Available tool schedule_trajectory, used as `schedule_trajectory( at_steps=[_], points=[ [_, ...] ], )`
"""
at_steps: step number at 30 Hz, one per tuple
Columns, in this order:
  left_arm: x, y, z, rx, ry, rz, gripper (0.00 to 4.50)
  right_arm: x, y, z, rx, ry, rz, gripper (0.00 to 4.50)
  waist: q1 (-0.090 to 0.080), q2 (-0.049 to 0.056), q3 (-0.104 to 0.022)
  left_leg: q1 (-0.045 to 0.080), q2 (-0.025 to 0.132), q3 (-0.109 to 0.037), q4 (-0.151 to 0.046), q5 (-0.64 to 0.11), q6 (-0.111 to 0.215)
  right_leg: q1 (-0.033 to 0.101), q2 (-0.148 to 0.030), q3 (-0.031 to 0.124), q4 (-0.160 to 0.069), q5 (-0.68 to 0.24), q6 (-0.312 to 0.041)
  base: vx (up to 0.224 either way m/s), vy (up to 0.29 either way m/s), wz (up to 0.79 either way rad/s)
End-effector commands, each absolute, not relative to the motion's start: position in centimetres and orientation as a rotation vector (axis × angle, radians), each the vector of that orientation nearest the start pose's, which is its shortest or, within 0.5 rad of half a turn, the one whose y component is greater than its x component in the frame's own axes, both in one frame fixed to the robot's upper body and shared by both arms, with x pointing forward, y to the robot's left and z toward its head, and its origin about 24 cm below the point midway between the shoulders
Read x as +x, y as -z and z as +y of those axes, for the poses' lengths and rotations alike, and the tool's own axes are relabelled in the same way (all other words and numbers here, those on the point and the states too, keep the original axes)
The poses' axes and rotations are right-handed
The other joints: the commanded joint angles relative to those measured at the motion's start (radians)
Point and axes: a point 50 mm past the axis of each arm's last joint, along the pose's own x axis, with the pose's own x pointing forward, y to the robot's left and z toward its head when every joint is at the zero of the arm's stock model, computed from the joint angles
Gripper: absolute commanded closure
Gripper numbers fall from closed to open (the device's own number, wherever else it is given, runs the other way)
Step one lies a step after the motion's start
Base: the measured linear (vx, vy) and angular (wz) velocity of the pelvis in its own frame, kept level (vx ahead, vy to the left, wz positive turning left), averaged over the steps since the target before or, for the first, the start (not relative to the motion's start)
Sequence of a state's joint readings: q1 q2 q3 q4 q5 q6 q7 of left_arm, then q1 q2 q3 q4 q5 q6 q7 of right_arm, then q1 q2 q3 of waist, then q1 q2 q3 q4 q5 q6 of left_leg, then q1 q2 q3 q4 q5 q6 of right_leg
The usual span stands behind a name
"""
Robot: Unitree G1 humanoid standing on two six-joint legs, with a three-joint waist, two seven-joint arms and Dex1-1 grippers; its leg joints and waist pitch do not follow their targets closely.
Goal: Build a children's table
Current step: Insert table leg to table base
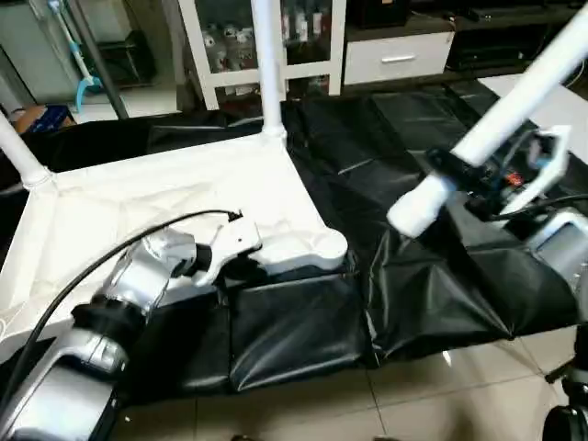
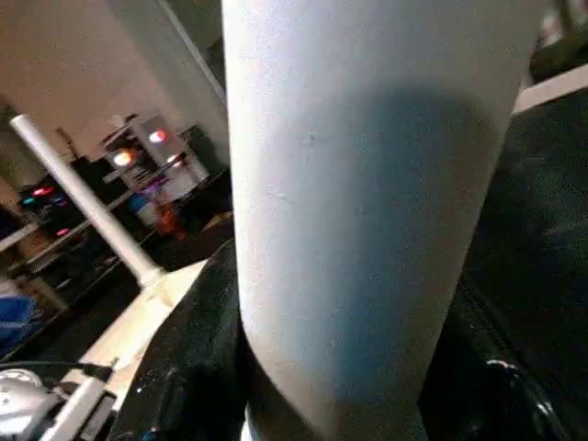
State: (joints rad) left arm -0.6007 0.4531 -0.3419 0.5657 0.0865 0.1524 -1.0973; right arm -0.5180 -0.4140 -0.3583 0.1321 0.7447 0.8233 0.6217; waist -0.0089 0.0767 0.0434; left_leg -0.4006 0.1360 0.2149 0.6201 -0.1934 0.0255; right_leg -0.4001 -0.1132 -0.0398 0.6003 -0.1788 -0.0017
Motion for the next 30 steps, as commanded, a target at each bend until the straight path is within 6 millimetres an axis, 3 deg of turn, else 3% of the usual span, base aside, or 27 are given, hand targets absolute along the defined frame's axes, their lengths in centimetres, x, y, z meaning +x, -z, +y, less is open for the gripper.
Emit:
schedule_trajectory(
  at_steps=[1,3,4,5,8,9,10,12,17,19,24,30],
  points=[
    [30.6,-3.8,14.4,0.528,1.260,0.587,4.46,32.1,-14.9,-20.7,0.539,-0.716,0.150,2.68,0.003,-0.036,-0.063,0.032,0.083,-0.041,-0.085,-0.175,0.047,0.028,-0.047,0.026,-0.063,-0.208,-0.235,0.000,0.000,0.00],
    [30.3,-4.0,13.9,0.530,1.276,0.573,4.46,32.3,-14.5,-20.2,0.552,-0.734,0.176,2.68,0.003,-0.039,-0.060,0.038,0.086,-0.042,-0.088,-0.209,0.029,0.022,-0.045,0.027,-0.066,-0.248,-0.229,0.000,0.000,0.00],
    [30.0,-4.0,13.6,0.545,1.281,0.560,4.46,32.5,-14.1,-19.5,0.573,-0.757,0.197,2.68,0.003,-0.051,-0.052,0.040,0.087,-0.040,-0.093,-0.236,0.016,0.015,-0.041,0.029,-0.073,-0.275,-0.220,0.000,0.000,0.00],
    [30.0,-4.0,13.5,0.547,1.284,0.557,4.46,32.6,-14.0,-19.4,0.574,-0.759,0.201,2.68,0.005,-0.046,-0.056,0.041,0.087,-0.043,-0.092,-0.243,0.007,0.017,-0.043,0.029,-0.066,-0.274,-0.221,0.000,0.000,0.00],
    [29.5,-4.2,12.9,0.544,1.299,0.539,4.46,33.3,-13.3,-18.6,0.595,-0.774,0.220,2.68,0.007,-0.057,-0.043,0.047,0.088,-0.042,-0.103,-0.304,-0.038,0.005,-0.040,0.033,-0.074,-0.312,-0.199,0.000,0.000,0.00],
    [29.3,-4.2,12.7,0.542,1.302,0.536,4.46,33.5,-13.1,-18.5,0.594,-0.775,0.225,2.68,0.007,-0.058,-0.044,0.048,0.088,-0.041,-0.102,-0.307,-0.041,0.004,-0.042,0.034,-0.072,-0.308,-0.199,0.000,0.000,0.00],
    [29.2,-4.4,12.5,0.547,1.299,0.532,4.46,33.7,-12.8,-18.1,0.583,-0.780,0.238,2.68,0.008,-0.064,-0.038,0.045,0.088,-0.039,-0.105,-0.302,-0.043,0.004,-0.043,0.036,-0.075,-0.307,-0.195,0.000,0.000,0.00],
    [29.2,-4.4,12.4,0.556,1.289,0.524,4.46,33.9,-12.5,-17.9,0.559,-0.781,0.248,2.68,0.008,-0.063,-0.037,0.041,0.090,-0.040,-0.107,-0.287,-0.044,0.006,-0.045,0.036,-0.073,-0.299,-0.194,0.000,0.000,0.00],
    [29.2,-4.4,12.4,0.576,1.261,0.519,4.46,33.8,-11.9,-17.2,0.414,-0.803,0.260,2.68,0.011,-0.076,-0.027,0.046,0.090,-0.036,-0.109,-0.302,-0.040,0.001,-0.046,0.041,-0.080,-0.318,-0.183,0.000,0.000,0.00],
    [29.2,-4.4,12.6,0.586,1.249,0.518,4.46,33.7,-11.6,-17.2,0.364,-0.821,0.261,2.68,0.012,-0.072,-0.029,0.047,0.091,-0.037,-0.109,-0.297,-0.038,0.002,-0.048,0.042,-0.080,-0.326,-0.180,0.000,0.000,0.00],
    [29.1,-4.4,12.3,0.597,1.244,0.516,4.46,33.3,-11.2,-17.2,0.297,-0.856,0.259,2.68,0.010,-0.076,-0.025,0.042,0.093,-0.039,-0.112,-0.305,-0.035,0.004,-0.047,0.043,-0.083,-0.342,-0.176,0.000,0.000,0.00],
    [29.1,-4.3,12.1,0.607,1.241,0.510,4.46,32.3,-10.3,-17.4,0.173,-0.891,0.283,2.68,0.011,-0.078,-0.021,0.047,0.095,-0.038,-0.115,-0.332,-0.038,-0.002,-0.047,0.045,-0.089,-0.374,-0.165,0.000,0.000,0.00]
  ],
)
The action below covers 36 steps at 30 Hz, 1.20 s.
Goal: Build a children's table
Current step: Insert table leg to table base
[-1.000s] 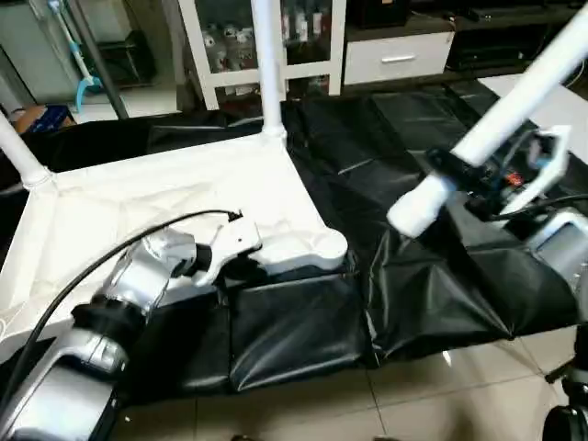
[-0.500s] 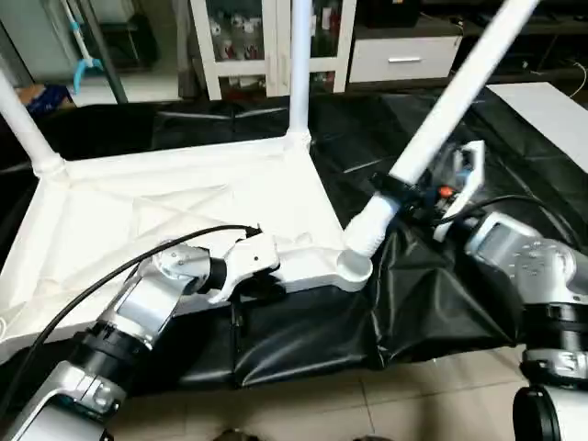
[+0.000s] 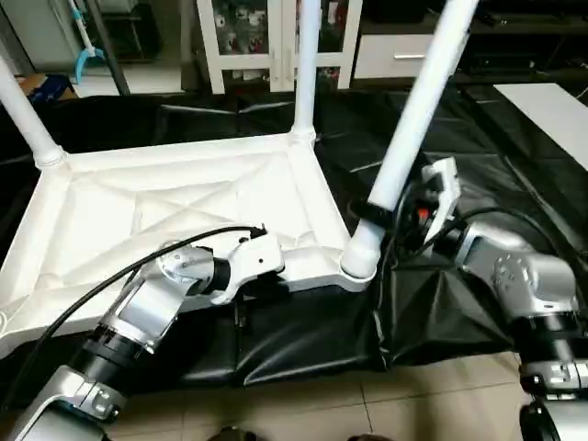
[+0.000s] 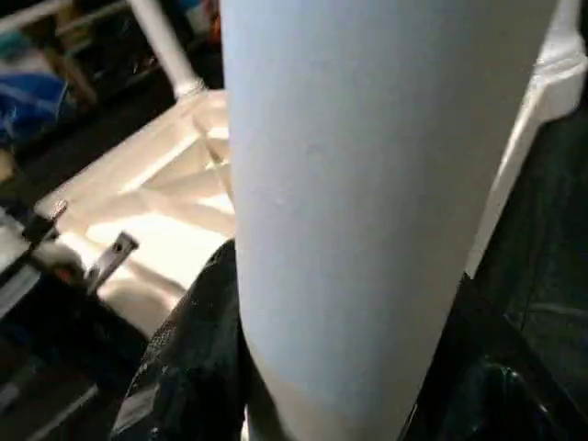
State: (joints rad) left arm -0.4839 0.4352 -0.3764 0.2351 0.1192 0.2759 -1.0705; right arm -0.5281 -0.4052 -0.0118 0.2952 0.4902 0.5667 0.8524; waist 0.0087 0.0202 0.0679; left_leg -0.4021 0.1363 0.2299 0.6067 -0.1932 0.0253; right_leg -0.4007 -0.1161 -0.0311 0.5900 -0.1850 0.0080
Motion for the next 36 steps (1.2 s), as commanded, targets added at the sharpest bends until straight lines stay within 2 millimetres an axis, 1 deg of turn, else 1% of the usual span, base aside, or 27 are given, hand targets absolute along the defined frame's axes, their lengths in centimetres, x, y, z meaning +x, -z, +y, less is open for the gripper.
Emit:
schedule_trajectory(
  at_steps=[1,3,4,5,6,8,10,12,13,15,16,17,19,20,21,22,23,27,28,29,30,31,32,33,34,35,36],
  points=[
    [29.1,-4.3,12.0,0.608,1.237,0.507,4.46,32.2,-9.9,-17.5,0.157,-0.891,0.282,2.68,-0.007,-0.021,-0.045,0.053,0.095,-0.052,-0.102,-0.350,-0.044,-0.006,-0.043,0.039,-0.081,-0.371,-0.172,0.000,0.000,0.00],
    [29.1,-4.2,11.9,0.608,1.236,0.505,4.46,32.1,-9.6,-17.5,0.151,-0.892,0.281,2.68,-0.008,-0.021,-0.046,0.053,0.096,-0.053,-0.105,-0.354,-0.049,-0.005,-0.041,0.039,-0.080,-0.358,-0.175,0.000,0.000,0.00],
    [29.1,-4.2,11.8,0.608,1.235,0.505,4.46,32.0,-9.3,-17.4,0.129,-0.896,0.278,2.68,-0.009,-0.021,-0.047,0.051,0.096,-0.053,-0.107,-0.343,-0.047,-0.002,-0.041,0.038,-0.079,-0.338,-0.178,0.000,0.000,0.00],
    [29.1,-4.1,11.8,0.607,1.235,0.504,4.46,31.9,-9.1,-17.3,0.113,-0.898,0.276,2.68,-0.011,-0.022,-0.046,0.047,0.096,-0.054,-0.109,-0.335,-0.044,0.001,-0.040,0.039,-0.078,-0.325,-0.180,0.000,0.000,0.00],
    [29.0,-4.1,11.7,0.606,1.236,0.503,4.46,31.8,-8.6,-17.0,0.083,-0.910,0.278,2.68,-0.012,-0.022,-0.046,0.046,0.096,-0.054,-0.109,-0.334,-0.043,0.002,-0.040,0.039,-0.078,-0.325,-0.180,0.000,0.000,0.00],
    [29.0,-4.1,11.6,0.606,1.236,0.501,4.46,31.7,-8.3,-16.7,0.061,-0.920,0.280,2.68,-0.013,-0.023,-0.045,0.046,0.095,-0.055,-0.110,-0.352,-0.044,0.000,-0.042,0.041,-0.081,-0.347,-0.175,0.000,0.000,0.00],
    [29.0,-4.1,11.6,0.605,1.237,0.500,4.46,31.4,-7.5,-16.5,-0.006,-0.935,0.292,2.68,-0.017,-0.027,-0.043,0.048,0.096,-0.058,-0.112,-0.397,-0.054,-0.004,-0.042,0.042,-0.087,-0.406,-0.159,0.000,0.000,0.00],
    [28.9,-4.2,11.6,0.600,1.241,0.498,4.46,31.3,-7.1,-16.4,-0.033,-0.935,0.298,2.68,-0.020,-0.026,-0.041,0.049,0.096,-0.061,-0.113,-0.432,-0.065,-0.008,-0.042,0.043,-0.090,-0.449,-0.144,0.000,0.000,0.00],
    [28.9,-4.2,11.6,0.595,1.244,0.496,4.46,31.2,-6.9,-16.4,-0.047,-0.933,0.299,2.68,-0.021,-0.026,-0.040,0.051,0.096,-0.062,-0.114,-0.451,-0.072,-0.012,-0.041,0.044,-0.094,-0.465,-0.135,0.000,0.000,0.00],
    [28.8,-4.3,11.5,0.587,1.255,0.491,4.46,31.3,-6.4,-16.6,-0.101,-0.915,0.295,2.68,-0.022,-0.026,-0.040,0.052,0.096,-0.063,-0.114,-0.463,-0.077,-0.014,-0.041,0.045,-0.094,-0.470,-0.130,0.000,0.000,0.00],
    [28.8,-4.3,11.5,0.587,1.262,0.492,4.46,31.4,-6.3,-16.6,-0.116,-0.917,0.289,2.68,-0.026,-0.027,-0.038,0.053,0.095,-0.065,-0.117,-0.494,-0.087,-0.018,-0.039,0.045,-0.097,-0.488,-0.119,0.000,0.000,0.00],
    [28.7,-4.3,11.5,0.588,1.266,0.494,4.46,31.4,-6.2,-16.5,-0.123,-0.919,0.285,2.68,-0.028,-0.024,-0.038,0.054,0.095,-0.067,-0.119,-0.515,-0.093,-0.019,-0.037,0.045,-0.098,-0.490,-0.116,0.000,0.000,0.00],
    [28.7,-4.3,11.5,0.590,1.271,0.496,4.46,31.4,-6.2,-16.4,-0.127,-0.924,0.279,2.68,-0.033,-0.027,-0.039,0.053,0.094,-0.068,-0.120,-0.533,-0.099,-0.020,-0.036,0.044,-0.098,-0.490,-0.114,0.000,0.000,0.00],
    [28.7,-4.3,11.5,0.592,1.273,0.496,4.46,31.4,-6.5,-15.6,-0.133,-0.954,0.259,2.68,-0.037,-0.028,-0.039,0.053,0.094,-0.070,-0.121,-0.553,-0.102,-0.021,-0.035,0.044,-0.099,-0.492,-0.112,0.000,0.000,0.00],
    [28.7,-4.3,11.5,0.592,1.273,0.496,4.46,31.4,-6.5,-15.6,-0.134,-0.957,0.257,2.68,-0.039,-0.028,-0.038,0.053,0.094,-0.071,-0.121,-0.558,-0.103,-0.021,-0.035,0.044,-0.099,-0.492,-0.112,0.000,0.000,0.00],
    [28.7,-4.2,11.5,0.593,1.273,0.495,4.46,31.3,-6.7,-15.0,-0.131,-0.980,0.245,2.68,-0.040,-0.028,-0.039,0.054,0.095,-0.071,-0.122,-0.564,-0.105,-0.022,-0.036,0.045,-0.099,-0.493,-0.112,0.000,0.000,0.00],
    [28.7,-4.2,11.4,0.593,1.273,0.493,4.46,31.1,-6.8,-14.5,-0.125,-1.004,0.237,2.68,-0.040,-0.030,-0.040,0.053,0.095,-0.071,-0.122,-0.566,-0.104,-0.022,-0.035,0.045,-0.099,-0.493,-0.112,0.000,0.000,0.00],
    [28.8,-4.3,11.4,0.591,1.266,0.488,4.46,30.4,-6.6,-13.6,-0.120,-1.056,0.230,2.68,-0.036,-0.030,-0.042,0.055,0.096,-0.066,-0.121,-0.542,-0.097,-0.022,-0.037,0.049,-0.099,-0.459,-0.118,0.000,0.000,0.00],
    [28.8,-4.3,11.5,0.590,1.259,0.484,4.46,30.2,-6.4,-13.5,-0.121,-1.067,0.230,2.68,-0.035,-0.025,-0.043,0.054,0.096,-0.065,-0.121,-0.531,-0.094,-0.021,-0.037,0.049,-0.099,-0.441,-0.123,0.000,0.000,0.00],
    [28.9,-4.3,11.5,0.588,1.252,0.483,4.46,30.1,-6.2,-13.4,-0.124,-1.070,0.229,2.68,-0.034,-0.024,-0.043,0.054,0.096,-0.066,-0.121,-0.526,-0.093,-0.020,-0.037,0.049,-0.098,-0.430,-0.125,0.000,0.000,0.00],
    [28.9,-4.3,11.5,0.588,1.252,0.483,4.46,30.1,-6.2,-13.4,-0.124,-1.070,0.229,2.68,-0.034,-0.027,-0.043,0.051,0.096,-0.065,-0.122,-0.519,-0.089,-0.018,-0.036,0.049,-0.097,-0.419,-0.130,0.000,0.000,0.00],
    [29.0,-4.3,11.6,0.587,1.247,0.482,4.46,30.1,-6.1,-13.4,-0.125,-1.071,0.228,2.68,-0.033,-0.025,-0.044,0.052,0.096,-0.064,-0.121,-0.514,-0.086,-0.018,-0.038,0.050,-0.097,-0.414,-0.135,0.000,0.000,0.00],
    [29.1,-4.3,11.7,0.579,1.231,0.475,4.46,30.1,-6.0,-13.5,-0.123,-1.059,0.222,2.68,-0.031,-0.017,-0.043,0.052,0.096,-0.065,-0.122,-0.517,-0.088,-0.018,-0.038,0.050,-0.096,-0.416,-0.137,0.000,0.000,0.00],
    [29.1,-4.3,11.7,0.579,1.231,0.475,4.46,30.1,-6.0,-13.5,-0.123,-1.059,0.222,2.68,-0.033,-0.020,-0.043,0.052,0.096,-0.064,-0.122,-0.520,-0.089,-0.019,-0.036,0.049,-0.098,-0.416,-0.135,0.000,0.000,0.00],
    [29.4,-4.4,12.1,0.562,1.194,0.463,4.46,30.1,-5.6,-14.2,-0.103,-0.992,0.212,2.68,-0.031,-0.012,-0.042,0.052,0.096,-0.067,-0.124,-0.529,-0.092,-0.017,-0.036,0.049,-0.095,-0.417,-0.135,0.000,0.000,0.00],
    [29.6,-4.5,12.3,0.558,1.165,0.453,4.49,30.2,-5.5,-14.7,-0.086,-0.944,0.207,2.69,-0.034,-0.018,-0.041,0.052,0.095,-0.065,-0.123,-0.542,-0.094,-0.020,-0.035,0.048,-0.099,-0.428,-0.133,0.000,0.000,0.00],
    [29.6,-4.5,12.3,0.558,1.164,0.453,4.49,30.2,-5.5,-14.7,-0.085,-0.942,0.207,2.69,-0.034,-0.018,-0.041,0.052,0.095,-0.066,-0.124,-0.548,-0.095,-0.020,-0.036,0.049,-0.100,-0.440,-0.130,0.000,0.000,0.00]
  ],
)
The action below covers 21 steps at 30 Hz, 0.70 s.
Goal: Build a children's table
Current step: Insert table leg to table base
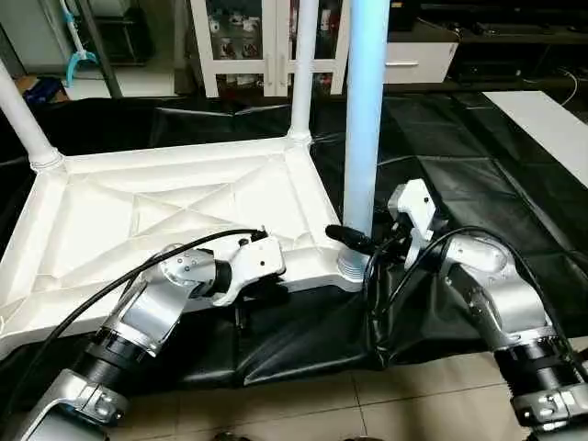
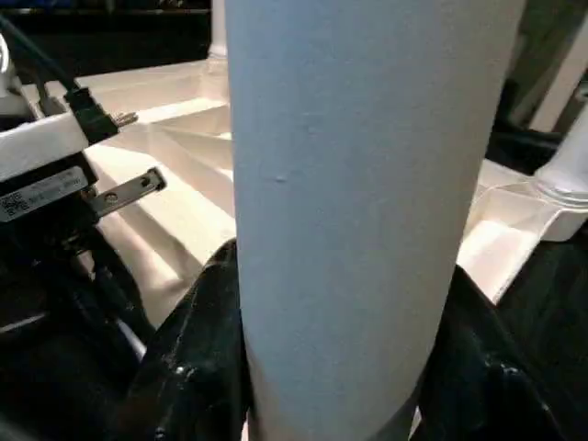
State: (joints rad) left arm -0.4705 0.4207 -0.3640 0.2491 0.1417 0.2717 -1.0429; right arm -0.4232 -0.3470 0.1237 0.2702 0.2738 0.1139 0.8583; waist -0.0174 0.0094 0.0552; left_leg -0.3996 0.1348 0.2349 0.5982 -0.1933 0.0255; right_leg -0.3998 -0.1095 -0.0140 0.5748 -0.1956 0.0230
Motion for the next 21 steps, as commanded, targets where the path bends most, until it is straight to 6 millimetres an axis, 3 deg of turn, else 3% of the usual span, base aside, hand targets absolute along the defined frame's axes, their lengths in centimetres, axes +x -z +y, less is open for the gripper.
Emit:
schedule_trajectory(
  at_steps=[1,3,4,5,6,7,9,10,11,14,15,20,21],
  points=[
    [29.8,-4.6,12.5,0.557,1.145,0.447,4.50,30.3,-5.4,-15.1,-0.073,-0.911,0.204,2.69,-0.008,-0.003,-0.028,0.049,0.096,-0.075,-0.116,-0.564,-0.097,-0.021,-0.043,0.031,-0.086,-0.458,-0.137,0.000,0.000,0.00],
    [29.9,-4.6,12.7,0.556,1.134,0.444,4.50,30.3,-5.1,-15.7,-0.054,-0.860,0.206,2.69,-0.011,-0.004,-0.025,0.052,0.096,-0.078,-0.117,-0.603,-0.105,-0.026,-0.042,0.028,-0.091,-0.509,-0.122,0.000,0.000,0.00],
    [29.9,-4.6,12.7,0.556,1.133,0.444,4.50,30.3,-5.1,-15.7,-0.054,-0.859,0.207,2.69,-0.009,0.008,-0.023,0.055,0.095,-0.080,-0.118,-0.620,-0.112,-0.028,-0.043,0.029,-0.092,-0.524,-0.116,0.000,0.000,0.00],
    [29.9,-4.5,13.0,0.560,1.124,0.446,4.50,29.7,-4.4,-17.3,-0.005,-0.769,0.226,2.69,-0.012,0.013,-0.023,0.059,0.094,-0.084,-0.121,-0.669,-0.126,-0.031,-0.038,0.025,-0.098,-0.551,-0.099,0.000,0.000,0.00],
    [29.9,-4.5,13.1,0.561,1.123,0.447,4.50,29.5,-4.2,-17.7,0.009,-0.749,0.232,2.69,-0.012,0.012,-0.023,0.062,0.095,-0.084,-0.122,-0.680,-0.129,-0.032,-0.036,0.024,-0.099,-0.548,-0.095,0.000,0.000,0.00],
    [29.9,-4.5,13.1,0.562,1.122,0.448,4.50,29.4,-4.1,-18.0,0.018,-0.737,0.236,2.69,-0.011,0.010,-0.024,0.062,0.096,-0.086,-0.125,-0.688,-0.129,-0.029,-0.036,0.023,-0.100,-0.534,-0.091,0.000,0.000,0.00],
    [29.9,-4.5,13.1,0.565,1.122,0.446,4.50,28.9,-3.7,-18.8,0.042,-0.711,0.247,2.69,-0.018,0.015,-0.027,0.049,0.096,-0.091,-0.133,-0.681,-0.131,-0.016,-0.036,0.017,-0.091,-0.497,-0.097,0.000,0.000,0.00],
    [29.9,-4.5,13.1,0.565,1.122,0.446,4.50,28.9,-3.7,-18.8,0.042,-0.711,0.247,2.69,-0.018,0.015,-0.027,0.048,0.096,-0.091,-0.134,-0.683,-0.133,-0.016,-0.035,0.017,-0.091,-0.489,-0.099,0.000,0.000,0.00],
    [29.9,-4.5,13.0,0.564,1.123,0.443,4.50,28.8,-3.6,-19.2,0.070,-0.694,0.251,2.69,-0.017,0.016,-0.026,0.057,0.094,-0.088,-0.133,-0.701,-0.135,-0.026,-0.034,0.019,-0.096,-0.491,-0.100,0.000,0.000,0.00],
    [30.0,-4.6,12.6,0.564,1.124,0.433,4.50,28.5,-3.5,-20.0,0.109,-0.669,0.257,2.69,-0.018,0.015,-0.023,0.057,0.092,-0.088,-0.132,-0.714,-0.130,-0.027,-0.036,0.018,-0.101,-0.521,-0.096,0.000,0.000,0.00],
    [30.0,-4.6,12.5,0.563,1.125,0.429,4.50,28.4,-3.5,-20.2,0.117,-0.662,0.261,2.69,-0.019,0.009,-0.027,0.059,0.093,-0.087,-0.130,-0.714,-0.128,-0.027,-0.037,0.017,-0.103,-0.537,-0.091,0.000,0.000,0.00],
    [29.9,-4.3,11.9,0.568,1.135,0.427,4.50,28.1,-3.0,-20.3,0.063,-0.703,0.336,2.69,-0.012,0.010,-0.030,0.062,0.094,-0.081,-0.129,-0.652,-0.115,-0.027,-0.040,0.022,-0.105,-0.498,-0.097,0.000,0.000,0.00],
    [29.9,-4.3,11.8,0.567,1.137,0.426,4.50,28.4,-3.0,-20.0,0.024,-0.717,0.354,2.69,-0.012,0.004,-0.033,0.062,0.093,-0.078,-0.128,-0.643,-0.111,-0.027,-0.040,0.022,-0.104,-0.492,-0.100,0.000,0.000,0.00]
  ],
)
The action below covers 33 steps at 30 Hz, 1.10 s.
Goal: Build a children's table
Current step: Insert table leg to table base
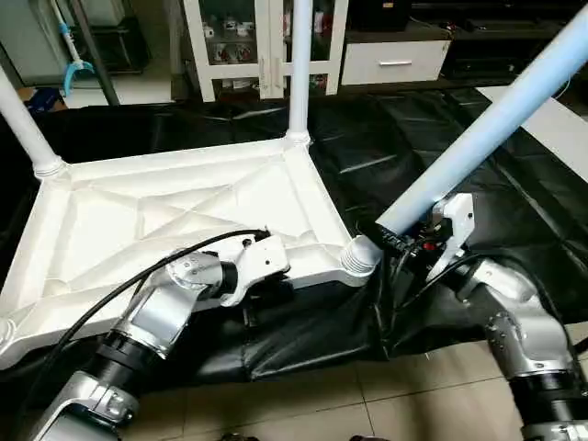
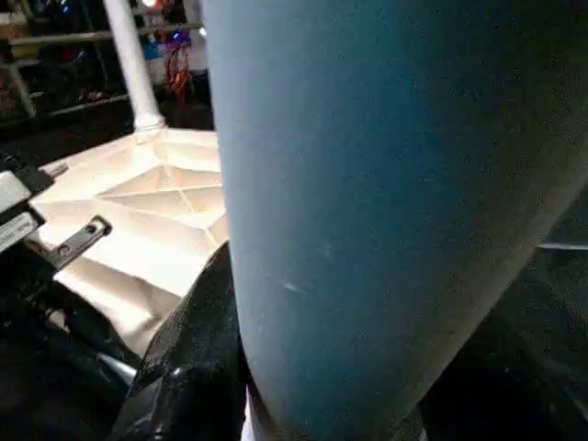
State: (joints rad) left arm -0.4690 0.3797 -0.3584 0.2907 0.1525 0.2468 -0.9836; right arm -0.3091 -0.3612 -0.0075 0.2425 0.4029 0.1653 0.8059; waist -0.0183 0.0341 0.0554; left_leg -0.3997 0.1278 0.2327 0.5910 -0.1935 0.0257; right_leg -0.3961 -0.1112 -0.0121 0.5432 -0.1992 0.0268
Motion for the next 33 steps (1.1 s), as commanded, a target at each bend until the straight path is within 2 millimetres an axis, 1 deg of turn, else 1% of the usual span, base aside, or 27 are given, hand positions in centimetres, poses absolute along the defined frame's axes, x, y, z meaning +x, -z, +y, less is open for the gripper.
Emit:
schedule_trajectory(
  at_steps=[1,2,3,4,5,6,7,8,9,10,11,12,14,16,18,19,20,21,22,23,24,26,27,29,31,32,33],
  points=[
    [29.9,-4.3,11.8,0.567,1.137,0.425,4.50,28.6,-3.2,-19.8,0.012,-0.718,0.357,2.69,-0.010,-0.018,-0.034,0.058,0.100,-0.078,-0.120,-0.628,-0.108,-0.027,-0.042,0.021,-0.070,-0.483,-0.107,0.000,0.000,0.00],
    [29.9,-4.3,11.8,0.567,1.137,0.425,4.50,28.6,-3.2,-19.8,0.010,-0.718,0.358,2.69,-0.011,-0.018,-0.033,0.056,0.100,-0.078,-0.121,-0.623,-0.107,-0.026,-0.041,0.020,-0.070,-0.480,-0.109,0.000,0.000,0.00],
    [29.9,-4.3,11.9,0.568,1.137,0.426,4.50,29.1,-3.5,-19.3,-0.026,-0.739,0.365,2.69,-0.009,-0.014,-0.034,0.058,0.100,-0.076,-0.121,-0.621,-0.109,-0.028,-0.042,0.022,-0.070,-0.476,-0.110,0.000,0.000,0.00],
    [29.9,-4.3,11.9,0.570,1.137,0.427,4.50,29.3,-3.6,-19.0,-0.048,-0.755,0.370,2.69,-0.014,-0.016,-0.034,0.055,0.099,-0.078,-0.121,-0.623,-0.111,-0.026,-0.040,0.019,-0.068,-0.473,-0.112,0.000,0.000,0.00],
    [29.9,-4.3,12.0,0.576,1.140,0.429,4.50,29.6,-4.0,-18.4,-0.080,-0.791,0.370,2.69,-0.014,-0.015,-0.034,0.054,0.099,-0.079,-0.122,-0.638,-0.115,-0.026,-0.039,0.017,-0.067,-0.490,-0.109,0.000,0.000,0.00],
    [29.9,-4.3,12.0,0.576,1.140,0.429,4.50,29.6,-4.0,-18.4,-0.080,-0.791,0.370,2.69,-0.016,-0.016,-0.032,0.054,0.099,-0.079,-0.122,-0.649,-0.117,-0.027,-0.040,0.017,-0.070,-0.503,-0.104,0.000,0.000,0.00],
    [29.9,-4.2,12.0,0.581,1.142,0.431,4.50,29.7,-4.6,-17.3,-0.084,-0.861,0.369,2.69,-0.017,-0.020,-0.034,0.057,0.097,-0.081,-0.120,-0.662,-0.117,-0.027,-0.041,0.015,-0.072,-0.531,-0.098,0.000,0.000,0.00],
    [30.0,-4.3,12.0,0.583,1.142,0.431,4.50,29.6,-4.7,-16.9,-0.088,-0.896,0.378,2.69,-0.016,-0.020,-0.033,0.058,0.098,-0.083,-0.119,-0.667,-0.116,-0.028,-0.043,0.015,-0.073,-0.546,-0.093,0.000,0.000,0.00],
    [30.0,-4.3,12.0,0.583,1.142,0.431,4.50,29.5,-4.7,-16.8,-0.089,-0.906,0.383,2.69,-0.016,-0.020,-0.033,0.057,0.098,-0.084,-0.119,-0.667,-0.116,-0.027,-0.043,0.016,-0.074,-0.549,-0.090,0.000,0.000,0.00],
    [30.0,-4.3,12.0,0.584,1.142,0.431,4.50,29.4,-4.7,-16.7,-0.089,-0.915,0.386,2.69,-0.013,-0.019,-0.034,0.063,0.098,-0.081,-0.118,-0.667,-0.117,-0.032,-0.042,0.017,-0.077,-0.546,-0.087,0.000,0.000,0.00],
    [30.0,-4.3,12.0,0.584,1.141,0.430,4.50,28.9,-4.2,-16.7,-0.097,-0.943,0.418,2.69,-0.012,-0.023,-0.035,0.063,0.098,-0.080,-0.116,-0.653,-0.111,-0.032,-0.043,0.019,-0.076,-0.534,-0.089,0.000,0.000,0.00],
    [30.0,-4.3,12.0,0.586,1.141,0.430,4.50,28.6,-3.9,-16.8,-0.099,-0.953,0.433,2.69,-0.012,-0.023,-0.035,0.063,0.098,-0.080,-0.116,-0.653,-0.111,-0.032,-0.043,0.019,-0.076,-0.534,-0.089,0.000,0.000,0.00],
    [30.0,-4.3,12.0,0.587,1.140,0.430,4.50,28.2,-3.2,-17.2,-0.094,-0.945,0.460,2.69,-0.005,-0.021,-0.038,0.063,0.100,-0.074,-0.116,-0.608,-0.102,-0.032,-0.042,0.024,-0.072,-0.472,-0.104,0.000,0.000,0.00],
    [30.0,-4.3,12.0,0.587,1.140,0.431,4.50,28.0,-2.6,-17.7,-0.083,-0.922,0.484,2.69,-0.003,-0.019,-0.038,0.058,0.101,-0.073,-0.118,-0.586,-0.098,-0.027,-0.042,0.025,-0.069,-0.430,-0.115,0.000,0.000,0.00],
    [30.0,-4.3,12.0,0.589,1.143,0.434,4.50,27.7,-2.0,-18.2,-0.084,-0.907,0.517,2.69,-0.002,-0.018,-0.040,0.058,0.101,-0.073,-0.119,-0.590,-0.101,-0.026,-0.040,0.023,-0.066,-0.419,-0.117,0.000,0.000,0.00],
    [30.1,-4.3,12.0,0.591,1.145,0.435,4.50,27.7,-1.9,-18.2,-0.089,-0.908,0.527,2.69,-0.002,-0.015,-0.039,0.059,0.100,-0.074,-0.119,-0.598,-0.104,-0.026,-0.040,0.023,-0.066,-0.422,-0.117,0.000,0.000,0.00],
    [30.1,-4.3,12.0,0.592,1.147,0.435,4.50,27.9,-2.0,-17.9,-0.092,-0.912,0.524,2.69,-0.002,-0.009,-0.037,0.058,0.100,-0.075,-0.121,-0.608,-0.108,-0.027,-0.039,0.023,-0.068,-0.426,-0.115,0.000,0.000,0.00],
    [30.1,-4.3,12.0,0.592,1.147,0.435,4.50,27.9,-2.0,-17.8,-0.093,-0.913,0.522,2.69,-0.005,-0.015,-0.039,0.058,0.099,-0.075,-0.121,-0.622,-0.111,-0.025,-0.037,0.021,-0.068,-0.437,-0.111,0.000,0.000,0.00],
    [30.2,-4.4,12.0,0.593,1.150,0.434,4.50,28.4,-2.4,-17.0,-0.089,-0.920,0.504,2.69,-0.005,-0.013,-0.039,0.060,0.099,-0.077,-0.121,-0.633,-0.114,-0.027,-0.037,0.020,-0.069,-0.447,-0.108,0.000,0.000,0.00],
    [30.2,-4.4,12.0,0.593,1.150,0.435,4.50,28.5,-2.4,-16.8,-0.086,-0.922,0.500,2.69,-0.006,0.000,-0.037,0.059,0.098,-0.081,-0.123,-0.649,-0.119,-0.027,-0.038,0.019,-0.069,-0.456,-0.106,0.000,0.000,0.00],
    [30.2,-4.4,12.0,0.593,1.151,0.435,4.50,28.6,-2.5,-16.6,-0.083,-0.925,0.497,2.69,-0.010,-0.005,-0.036,0.058,0.097,-0.080,-0.124,-0.662,-0.121,-0.027,-0.035,0.017,-0.072,-0.463,-0.103,0.000,0.000,0.00],
    [30.2,-4.3,12.0,0.592,1.158,0.438,4.50,29.1,-2.7,-15.6,-0.077,-0.932,0.492,2.69,-0.016,-0.003,-0.037,0.061,0.095,-0.083,-0.124,-0.697,-0.129,-0.030,-0.033,0.013,-0.072,-0.486,-0.098,0.000,0.000,0.00],
    [30.3,-4.3,12.0,0.592,1.159,0.438,4.50,29.2,-2.7,-15.4,-0.076,-0.930,0.493,2.69,-0.020,-0.003,-0.032,0.057,0.095,-0.087,-0.127,-0.728,-0.135,-0.028,-0.032,0.009,-0.074,-0.517,-0.088,0.000,0.000,0.00],
    [30.4,-4.4,12.0,0.591,1.159,0.438,4.50,29.5,-2.6,-15.4,-0.078,-0.915,0.496,2.69,-0.022,-0.003,-0.029,0.067,0.093,-0.091,-0.126,-0.779,-0.142,-0.036,-0.029,0.003,-0.082,-0.573,-0.066,0.000,0.000,0.00],
    [30.4,-4.4,12.0,0.585,1.157,0.437,4.50,29.7,-2.5,-15.5,-0.075,-0.884,0.501,2.69,-0.027,-0.001,-0.026,0.065,0.093,-0.095,-0.130,-0.808,-0.146,-0.033,-0.027,-0.003,-0.083,-0.586,-0.057,0.000,0.000,0.00],
    [30.5,-4.4,12.0,0.583,1.157,0.437,4.50,29.8,-2.4,-15.6,-0.068,-0.869,0.504,2.69,-0.027,0.003,-0.023,0.066,0.094,-0.097,-0.134,-0.825,-0.151,-0.033,-0.026,-0.005,-0.081,-0.579,-0.057,0.000,0.000,0.00],
    [30.5,-4.5,12.1,0.582,1.156,0.438,4.50,29.9,-2.4,-15.7,-0.053,-0.859,0.511,2.69,-0.028,0.005,-0.022,0.065,0.095,-0.098,-0.142,-0.846,-0.157,-0.026,-0.021,-0.011,-0.076,-0.540,-0.061,0.000,0.000,0.00]
  ],
)
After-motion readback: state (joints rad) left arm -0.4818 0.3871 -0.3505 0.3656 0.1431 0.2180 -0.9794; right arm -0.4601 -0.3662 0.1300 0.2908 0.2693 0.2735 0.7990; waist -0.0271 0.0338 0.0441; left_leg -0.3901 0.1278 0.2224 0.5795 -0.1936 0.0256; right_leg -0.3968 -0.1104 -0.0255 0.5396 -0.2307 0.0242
